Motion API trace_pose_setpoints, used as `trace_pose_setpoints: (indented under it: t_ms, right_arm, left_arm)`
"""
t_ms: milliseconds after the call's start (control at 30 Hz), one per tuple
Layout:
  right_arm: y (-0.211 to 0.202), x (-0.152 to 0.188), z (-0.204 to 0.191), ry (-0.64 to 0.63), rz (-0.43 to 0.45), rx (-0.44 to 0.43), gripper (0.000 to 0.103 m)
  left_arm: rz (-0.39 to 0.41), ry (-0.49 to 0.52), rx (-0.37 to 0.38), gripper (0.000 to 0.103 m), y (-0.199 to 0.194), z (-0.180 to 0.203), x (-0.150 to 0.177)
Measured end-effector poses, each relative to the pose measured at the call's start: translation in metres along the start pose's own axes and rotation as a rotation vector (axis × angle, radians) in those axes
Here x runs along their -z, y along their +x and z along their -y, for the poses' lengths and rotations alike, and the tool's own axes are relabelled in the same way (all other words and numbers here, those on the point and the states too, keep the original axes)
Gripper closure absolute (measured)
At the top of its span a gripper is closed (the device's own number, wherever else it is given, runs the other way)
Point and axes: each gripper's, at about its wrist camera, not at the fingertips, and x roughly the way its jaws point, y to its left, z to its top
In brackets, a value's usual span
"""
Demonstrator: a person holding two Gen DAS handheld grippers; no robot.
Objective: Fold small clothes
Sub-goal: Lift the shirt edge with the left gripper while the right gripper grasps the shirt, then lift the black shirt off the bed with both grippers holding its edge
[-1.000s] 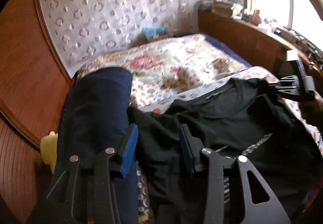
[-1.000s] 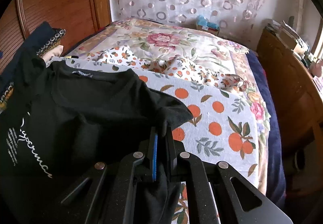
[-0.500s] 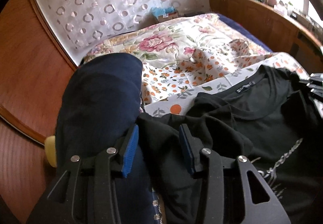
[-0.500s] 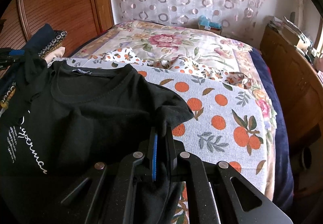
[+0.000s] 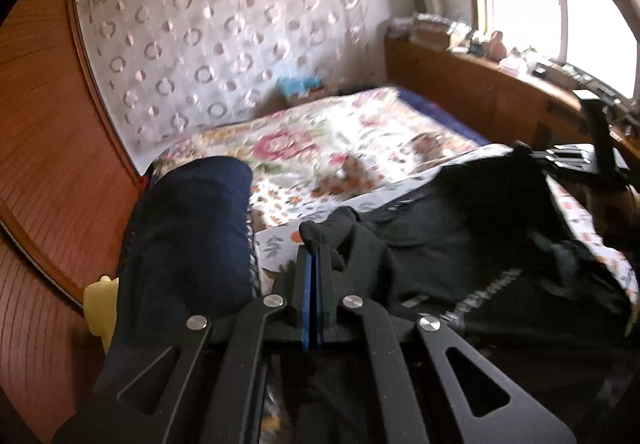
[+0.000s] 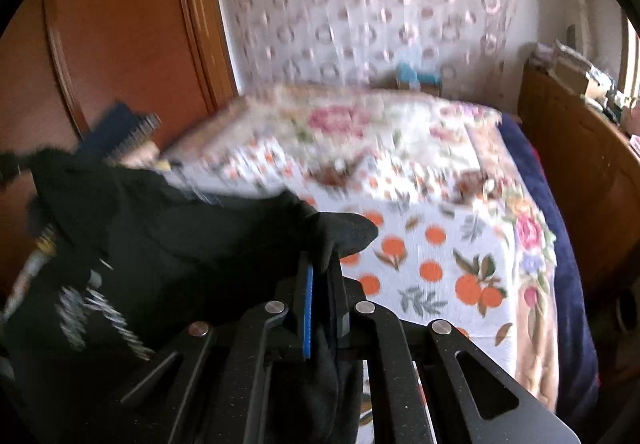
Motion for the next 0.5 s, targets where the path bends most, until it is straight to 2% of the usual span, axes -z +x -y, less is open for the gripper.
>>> trace_pose_setpoints:
  t_ms: [167,367,500]
  right_arm:
    - [-0.062,0.012,-0.021,-0.009,0.088,-0.041,0.098]
    - [-0.113,0.047,-0.041,-0.047,0.117,-0.038,0.098]
    - [-0.143,0.067,-0.036,-0.036,0.126,-0.054,0.098]
  left_arm:
    - [0.069,-0.024,0.047,0.101,-0.051,0.007,0.028]
    - [0.1,-0.059,0.056,0.101,-0.081,0.007,0.056]
    - [0.125,-0.098,0.053,0.101,-0.101,0.003,0.081]
